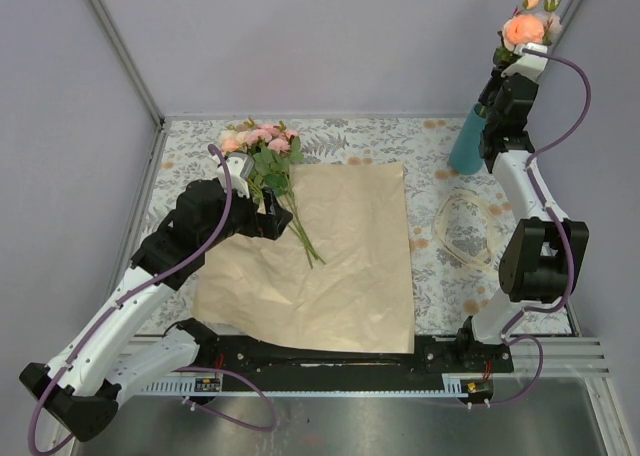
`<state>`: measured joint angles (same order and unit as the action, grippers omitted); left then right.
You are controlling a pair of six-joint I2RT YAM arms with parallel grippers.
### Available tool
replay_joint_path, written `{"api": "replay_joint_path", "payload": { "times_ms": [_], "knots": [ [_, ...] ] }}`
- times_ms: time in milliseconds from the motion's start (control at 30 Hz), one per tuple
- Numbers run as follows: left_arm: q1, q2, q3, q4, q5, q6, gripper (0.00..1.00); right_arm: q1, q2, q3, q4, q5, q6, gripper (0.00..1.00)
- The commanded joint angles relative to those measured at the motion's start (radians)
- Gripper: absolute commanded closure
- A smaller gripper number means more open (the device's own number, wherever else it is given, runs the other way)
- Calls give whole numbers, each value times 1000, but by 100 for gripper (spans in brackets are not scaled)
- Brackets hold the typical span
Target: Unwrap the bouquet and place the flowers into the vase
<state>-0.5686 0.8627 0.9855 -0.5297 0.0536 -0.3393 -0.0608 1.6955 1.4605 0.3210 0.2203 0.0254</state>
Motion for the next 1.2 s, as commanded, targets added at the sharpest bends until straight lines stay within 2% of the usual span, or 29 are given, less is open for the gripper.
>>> {"api": "replay_joint_path", "payload": {
  "times_ms": [0,167,300,433,633,800,967,1100,1167],
  "knots": [
    [-4,-25,-1,30,-26,16,1,-4,-89,-49,-43,105,122,66],
    [-5,-16,5,17,-49,16,1,-4,-178,-46,-195,145,139,44],
    [-4,-14,5,8,-101,11,1,-4,-279,-97,-259,130,146,39],
    [-4,-10,4,7,-129,11,1,-4,-384,-129,-399,70,183,38],
    [-4,36,4,17,-170,-27,1,-2,-526,-216,-594,-177,278,39],
    [-4,127,39,-23,-216,-151,5,3,-654,-388,-588,-383,373,44],
    [-2,234,62,-20,-276,-352,15,18,-801,-581,-562,-463,429,48],
    [4,329,71,3,-327,-466,28,22,-956,-707,-524,-498,470,49],
    [35,384,71,31,-298,-532,34,24,-1026,-756,-510,-504,493,49]
  ]
}}
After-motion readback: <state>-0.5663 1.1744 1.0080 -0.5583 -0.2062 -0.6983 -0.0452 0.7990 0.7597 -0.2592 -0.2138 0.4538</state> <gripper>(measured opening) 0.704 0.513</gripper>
